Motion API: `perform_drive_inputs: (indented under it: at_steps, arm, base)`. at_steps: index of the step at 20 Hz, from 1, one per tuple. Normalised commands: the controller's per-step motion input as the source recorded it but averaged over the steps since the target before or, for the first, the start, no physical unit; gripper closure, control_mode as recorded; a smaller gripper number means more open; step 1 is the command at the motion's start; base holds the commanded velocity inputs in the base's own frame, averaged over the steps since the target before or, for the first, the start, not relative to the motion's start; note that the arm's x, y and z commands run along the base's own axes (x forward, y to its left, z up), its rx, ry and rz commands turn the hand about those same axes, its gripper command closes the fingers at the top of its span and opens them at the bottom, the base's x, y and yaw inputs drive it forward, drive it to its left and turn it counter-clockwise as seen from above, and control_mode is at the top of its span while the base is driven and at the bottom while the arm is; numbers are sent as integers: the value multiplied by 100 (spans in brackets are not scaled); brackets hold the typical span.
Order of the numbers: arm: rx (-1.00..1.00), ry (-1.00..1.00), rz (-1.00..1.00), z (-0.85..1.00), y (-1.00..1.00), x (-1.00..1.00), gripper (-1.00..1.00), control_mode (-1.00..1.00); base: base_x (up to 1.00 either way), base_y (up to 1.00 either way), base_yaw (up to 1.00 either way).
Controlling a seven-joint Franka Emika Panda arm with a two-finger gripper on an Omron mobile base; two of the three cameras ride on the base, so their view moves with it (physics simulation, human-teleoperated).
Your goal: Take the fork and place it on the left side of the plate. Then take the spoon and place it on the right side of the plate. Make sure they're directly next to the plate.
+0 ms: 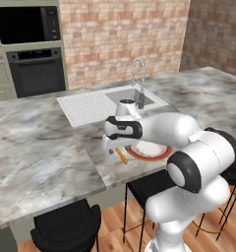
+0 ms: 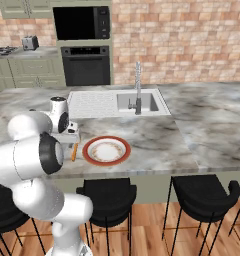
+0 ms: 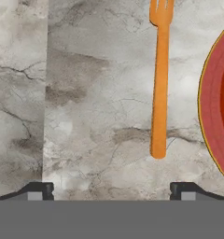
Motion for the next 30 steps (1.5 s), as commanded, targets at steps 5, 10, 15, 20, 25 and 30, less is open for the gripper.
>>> perform_drive_inputs:
  at_steps: [5, 10, 15, 20, 25, 30]
  arm:
    - [7, -2, 0, 32, -4, -65, -100, -100]
    - [0, 0, 0, 38, 0, -59, -100, -100]
    - [-5, 0, 0, 42, -1, -57, -100, -100]
    - [-2, 1, 0, 21, -6, -65, -100, -100]
    - [-11, 0, -2, -1, 1, -58, -100, -100]
    - [-3, 11, -5, -3, 1, -13, -100, -100]
  base:
    - [0, 0, 0]
    - [0, 0, 0]
    - [0, 0, 0]
    - [0, 0, 0]
    - [0, 0, 0]
    - [0, 0, 0]
